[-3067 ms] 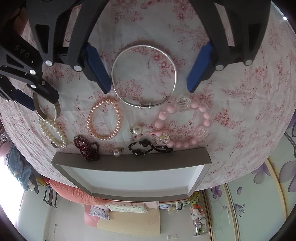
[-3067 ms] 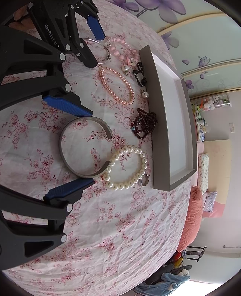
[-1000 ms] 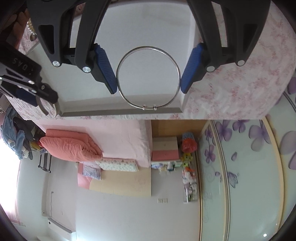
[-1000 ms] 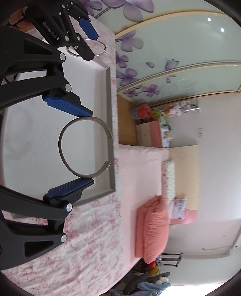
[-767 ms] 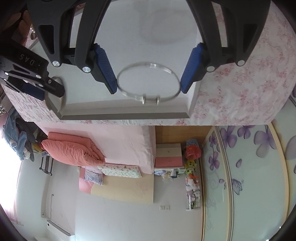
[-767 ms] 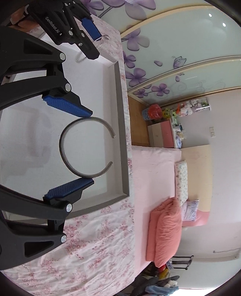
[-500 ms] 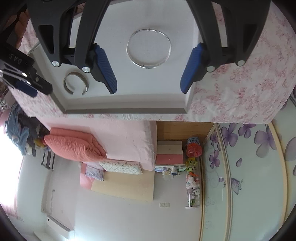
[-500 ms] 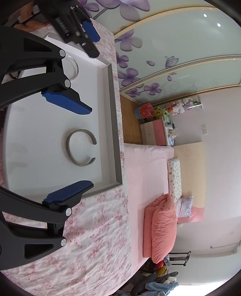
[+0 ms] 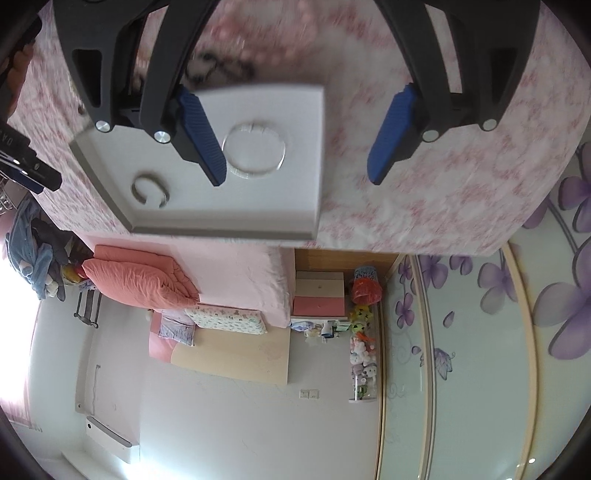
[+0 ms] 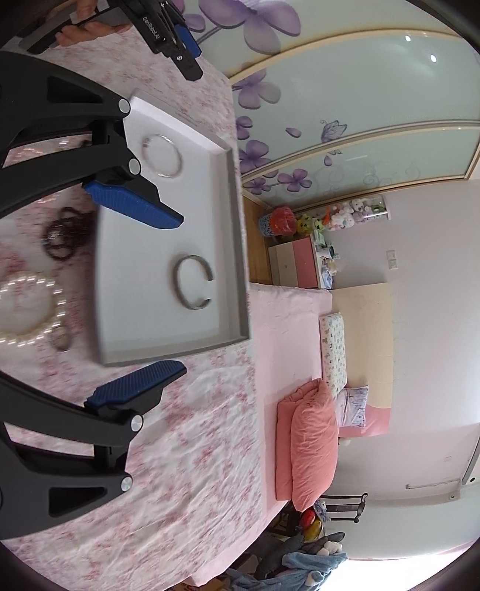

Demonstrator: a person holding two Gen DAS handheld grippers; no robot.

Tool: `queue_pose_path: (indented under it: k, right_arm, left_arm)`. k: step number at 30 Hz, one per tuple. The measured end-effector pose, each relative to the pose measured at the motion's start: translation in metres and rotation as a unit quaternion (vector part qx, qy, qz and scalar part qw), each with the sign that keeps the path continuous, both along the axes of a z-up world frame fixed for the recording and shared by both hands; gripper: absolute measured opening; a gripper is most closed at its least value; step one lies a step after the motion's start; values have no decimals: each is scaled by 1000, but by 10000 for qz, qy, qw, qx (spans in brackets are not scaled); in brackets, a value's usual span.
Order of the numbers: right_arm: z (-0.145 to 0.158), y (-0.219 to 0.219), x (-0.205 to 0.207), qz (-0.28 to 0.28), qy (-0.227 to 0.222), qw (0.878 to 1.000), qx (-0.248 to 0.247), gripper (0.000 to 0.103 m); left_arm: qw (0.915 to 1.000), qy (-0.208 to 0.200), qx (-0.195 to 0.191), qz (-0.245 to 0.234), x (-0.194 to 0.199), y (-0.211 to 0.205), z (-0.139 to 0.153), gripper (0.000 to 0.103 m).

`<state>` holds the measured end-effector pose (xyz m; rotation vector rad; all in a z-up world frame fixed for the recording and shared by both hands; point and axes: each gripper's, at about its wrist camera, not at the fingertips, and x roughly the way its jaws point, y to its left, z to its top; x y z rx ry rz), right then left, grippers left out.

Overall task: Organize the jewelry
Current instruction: 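Lift both tools out of the tray back toward the remaining jewelry, then grasp the white pearl bracelet with the right tool while the left tool grasps the pink bead bracelet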

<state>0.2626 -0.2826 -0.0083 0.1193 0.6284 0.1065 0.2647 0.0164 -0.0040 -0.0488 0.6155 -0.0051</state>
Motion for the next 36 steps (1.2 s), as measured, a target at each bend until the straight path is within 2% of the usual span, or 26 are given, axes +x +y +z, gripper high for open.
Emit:
queue_pose_path:
  k: [7,11,12,22,24,29,36]
  right_arm:
    - [-29,-12,-35,-73,381,9990,-235,72]
    - [-53,-13,-39,32,817,9959,-378,51]
    - [-57,-13,-39,63,883,9954,-377,50]
    - [-78,-9,-29,15,1245,9906,-573,42]
    - [-82,-8,-30,1,1306,9897,-583,36]
    - [-76,-5,-39,77,1253,9904,-571,11]
    - [-78,-6,-44,155,1254,9908,-481,11]
  left_arm:
    - [9999,133,30,28,-56,19,-15,82]
    - [9994,326,62,-32,-71,22,-27,85]
    - [9992,389,89,-69,-72,21,-31,86]
    - [9973,697,182,-169,-74,18,-48,86]
    - [9970,733,196,-175,-73,18,-50,86]
    - [9958,866,255,-170,-68,15,-58,86]
    - [9929,1101,385,-222,-60,6,-72,85]
